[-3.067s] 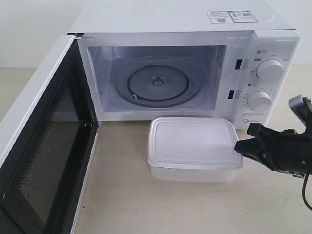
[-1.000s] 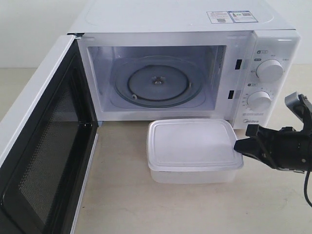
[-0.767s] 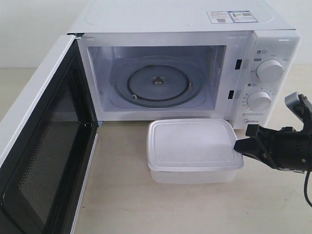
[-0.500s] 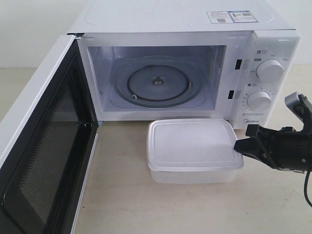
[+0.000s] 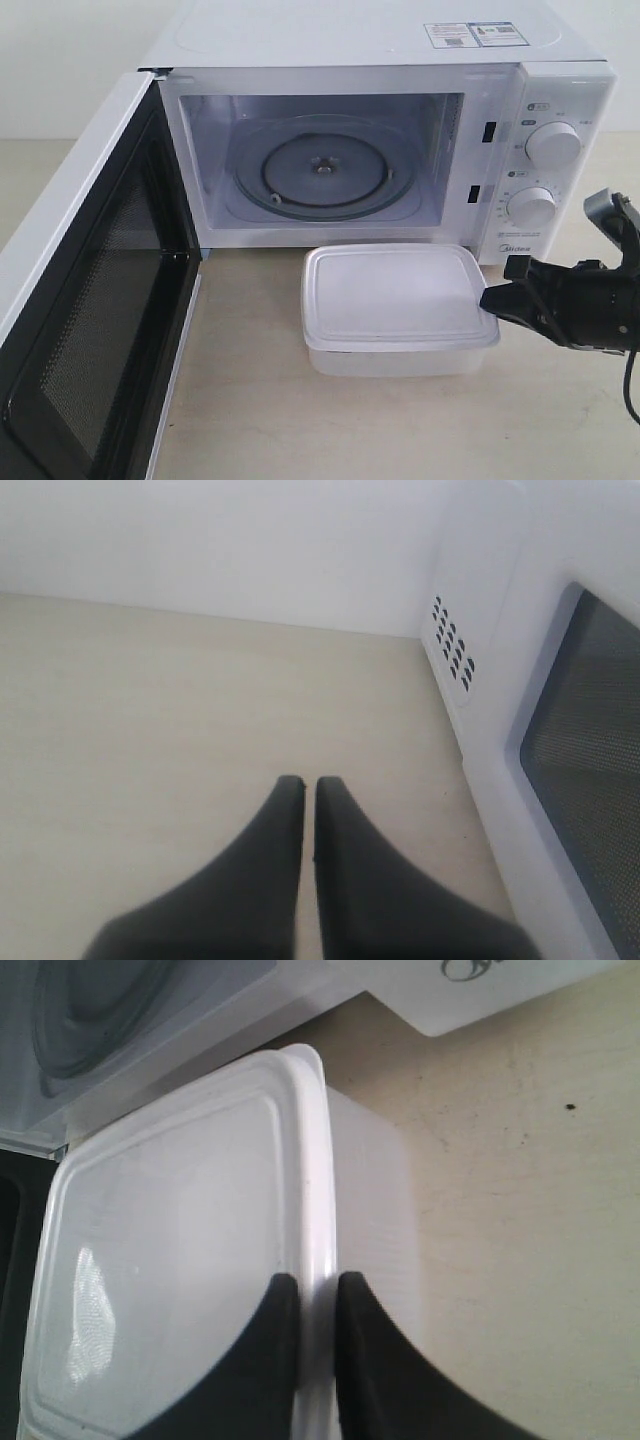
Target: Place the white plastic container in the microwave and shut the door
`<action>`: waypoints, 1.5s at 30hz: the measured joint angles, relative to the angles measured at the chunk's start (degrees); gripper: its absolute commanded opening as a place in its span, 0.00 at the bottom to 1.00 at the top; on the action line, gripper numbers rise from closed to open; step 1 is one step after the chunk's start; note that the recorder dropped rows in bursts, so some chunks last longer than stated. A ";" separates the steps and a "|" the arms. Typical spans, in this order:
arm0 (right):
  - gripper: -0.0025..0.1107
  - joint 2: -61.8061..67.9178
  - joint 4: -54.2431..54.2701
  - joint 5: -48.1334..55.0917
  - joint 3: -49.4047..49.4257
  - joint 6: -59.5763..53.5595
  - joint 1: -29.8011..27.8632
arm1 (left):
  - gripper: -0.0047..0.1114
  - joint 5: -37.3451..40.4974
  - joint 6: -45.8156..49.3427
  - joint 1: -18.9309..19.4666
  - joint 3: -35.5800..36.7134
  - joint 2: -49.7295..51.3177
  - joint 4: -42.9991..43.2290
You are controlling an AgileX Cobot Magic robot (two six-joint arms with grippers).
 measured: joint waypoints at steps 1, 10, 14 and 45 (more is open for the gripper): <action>0.25 0.00 0.00 0.12 -0.09 -0.11 0.00 | 0.08 0.00 0.00 0.00 0.00 0.00 0.00; 0.49 -1.27 -5.30 3.71 -0.09 4.95 -0.02 | 0.08 0.00 0.00 0.00 0.00 0.00 0.00; 0.49 -5.68 -9.78 5.87 0.12 8.00 -0.02 | 0.08 0.00 0.00 0.00 0.00 0.00 0.00; 0.49 -24.71 -34.80 -3.33 0.34 35.06 -0.02 | 0.08 0.00 0.00 0.00 0.00 0.00 0.00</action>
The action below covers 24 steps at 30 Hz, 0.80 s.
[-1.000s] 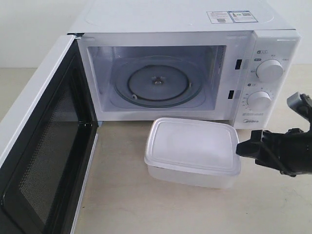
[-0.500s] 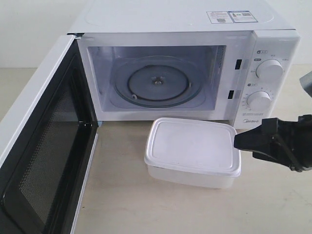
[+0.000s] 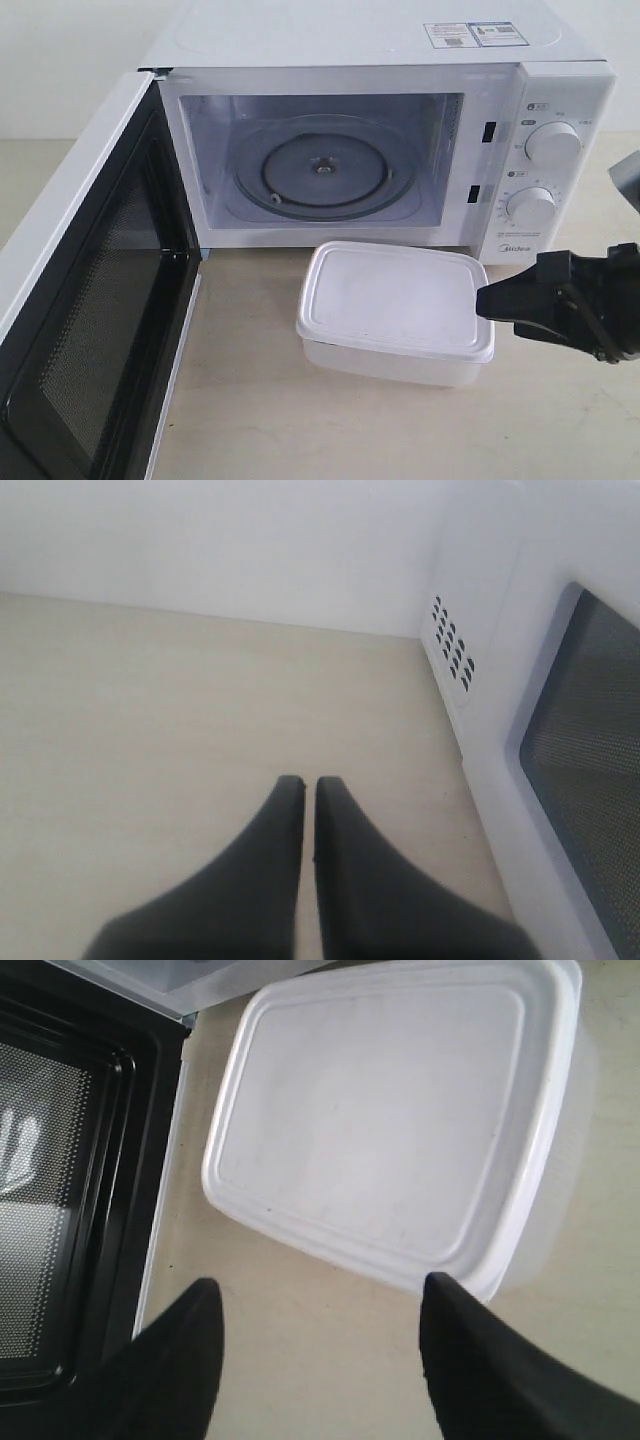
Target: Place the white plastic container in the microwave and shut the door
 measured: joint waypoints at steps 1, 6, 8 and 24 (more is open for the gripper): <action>0.49 0.00 0.00 -0.33 0.00 0.00 0.00 | 0.08 0.00 0.00 0.00 0.00 0.00 0.00; 0.49 0.00 -0.34 -1.29 0.00 0.22 0.00 | 0.08 0.00 0.00 0.00 0.00 0.00 0.00; 0.49 0.00 -0.45 -1.41 0.00 0.22 0.00 | 0.08 0.00 0.00 0.00 0.00 0.00 0.00; 0.49 0.00 -0.78 -2.30 0.00 0.22 0.00 | 0.08 0.00 0.00 0.00 0.00 0.00 0.00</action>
